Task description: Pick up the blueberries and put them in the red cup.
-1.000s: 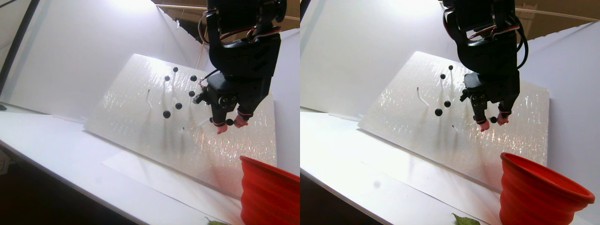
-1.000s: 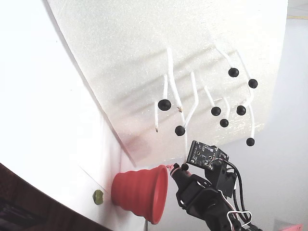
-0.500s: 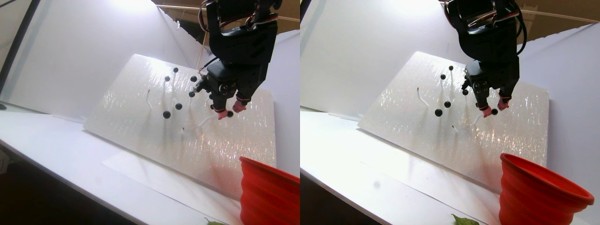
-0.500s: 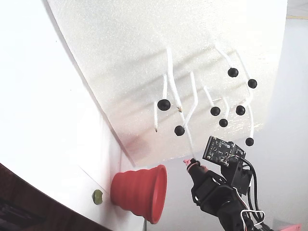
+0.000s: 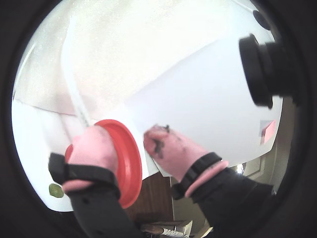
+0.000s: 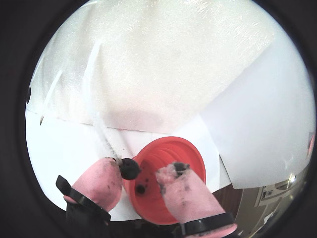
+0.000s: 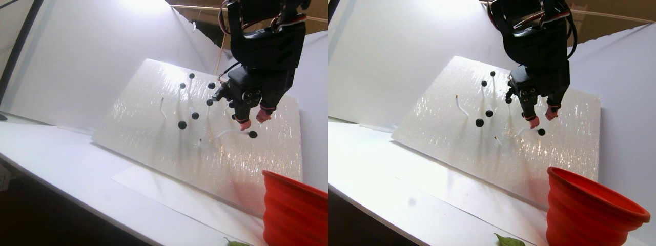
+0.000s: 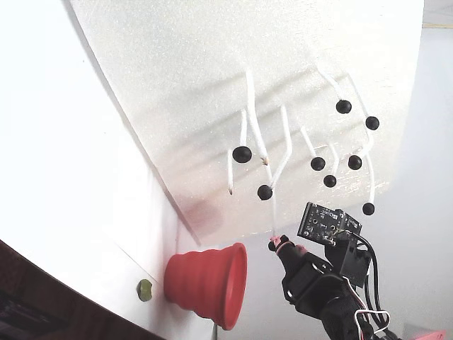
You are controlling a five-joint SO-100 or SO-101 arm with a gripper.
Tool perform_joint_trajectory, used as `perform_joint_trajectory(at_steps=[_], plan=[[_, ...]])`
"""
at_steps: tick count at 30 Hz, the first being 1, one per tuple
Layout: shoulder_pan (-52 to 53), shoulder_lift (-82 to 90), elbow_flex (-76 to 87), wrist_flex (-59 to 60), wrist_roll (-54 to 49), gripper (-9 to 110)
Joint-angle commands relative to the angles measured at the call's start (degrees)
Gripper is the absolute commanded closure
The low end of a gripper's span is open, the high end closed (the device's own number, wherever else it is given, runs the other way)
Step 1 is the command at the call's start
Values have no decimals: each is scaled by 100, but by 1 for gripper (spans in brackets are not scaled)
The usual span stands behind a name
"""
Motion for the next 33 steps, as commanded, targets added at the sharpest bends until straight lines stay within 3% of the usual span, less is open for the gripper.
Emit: perform_joint_trajectory(at_steps=[1, 33], plan=[[272, 220, -9, -202, -79, 87], [-62, -141, -246, -396, -18, 86]])
